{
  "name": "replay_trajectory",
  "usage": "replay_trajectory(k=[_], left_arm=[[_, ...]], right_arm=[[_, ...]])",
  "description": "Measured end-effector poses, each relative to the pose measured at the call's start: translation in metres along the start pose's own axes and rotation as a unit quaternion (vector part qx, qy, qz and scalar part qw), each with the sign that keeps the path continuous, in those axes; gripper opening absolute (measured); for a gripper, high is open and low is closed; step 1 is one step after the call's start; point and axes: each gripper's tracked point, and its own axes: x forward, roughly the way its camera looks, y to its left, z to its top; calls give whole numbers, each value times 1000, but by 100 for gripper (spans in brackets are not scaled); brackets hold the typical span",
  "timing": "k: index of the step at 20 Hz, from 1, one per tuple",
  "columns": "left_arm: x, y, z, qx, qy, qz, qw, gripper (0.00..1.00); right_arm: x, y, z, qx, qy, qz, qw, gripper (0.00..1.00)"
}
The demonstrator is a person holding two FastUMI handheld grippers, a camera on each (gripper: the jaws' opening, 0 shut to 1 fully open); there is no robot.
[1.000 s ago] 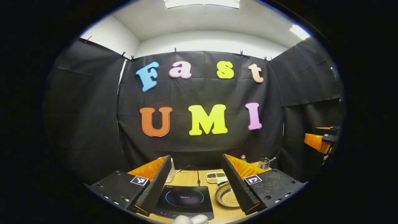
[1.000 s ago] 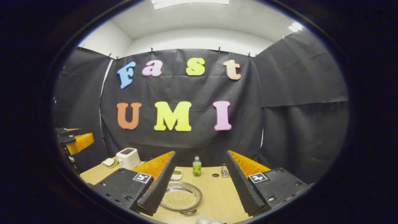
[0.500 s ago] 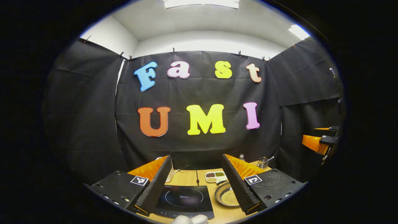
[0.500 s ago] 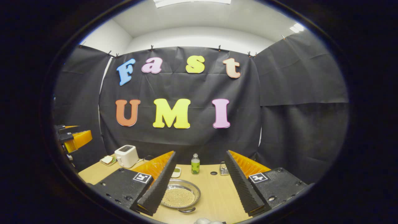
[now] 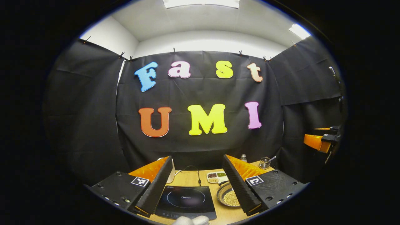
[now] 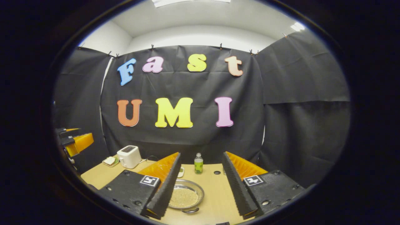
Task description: First push the handle of the pot to place it horizontally, then grasp the pot with both hands and set it on the induction cooktop.
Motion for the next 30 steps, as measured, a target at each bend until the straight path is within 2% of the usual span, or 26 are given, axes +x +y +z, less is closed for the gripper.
replay_trajectory(k=[1, 3, 4, 5, 6, 9, 11, 13, 17, 20, 24, 26, 30], left_arm=[[-1, -2, -1, -2, 1, -2, 1000, 96], [-1, 1, 1, -1, -1, 0, 1000, 96], [-2, 2, 1, -1, -3, 2, 1000, 96], [-2, 3, 1, -2, -2, 3, 1000, 96], [-1, 3, 1, -4, -1, 3, 1000, 96], [-1, 5, 0, -4, -2, 7, 1000, 96], [0, 6, -2, -6, 0, 9, 1000, 96], [0, 7, -5, -3, 4, 13, 1000, 96], [-5, 4, -11, -4, 7, 12, 1000, 96], [-11, 5, -18, -12, 9, 11, 1000, 96], [-16, 17, -27, -8, 21, 23, 999, 96], [-18, 21, -29, -9, 24, 29, 999, 96], [-26, 27, -39, -9, 35, 38, 999, 96]], right_arm=[[1, 3, 0, 1, 3, 7, 1000, 76], [1, 5, 0, -2, 7, 13, 1000, 51], [0, 8, -4, 0, 11, 20, 1000, 24], [-1, 15, -7, 5, 19, 37, 999, 14], [1, 21, -12, 12, 29, 51, 998, 0], [6, 27, -33, 13, 62, 74, 995, 1], [7, 26, -49, -6, 78, 74, 994, 4], [9, 27, -67, -14, 97, 77, 992, 1], [7, 28, -117, -13, 147, 92, 985, 4], [5, 24, -164, -22, 189, 89, 978, 4], [2, 28, -236, -20, 260, 96, 961, 4], [0, 33, -262, -25, 284, 102, 953, 1], [-4, 48, -310, -36, 333, 120, 935, 4]])
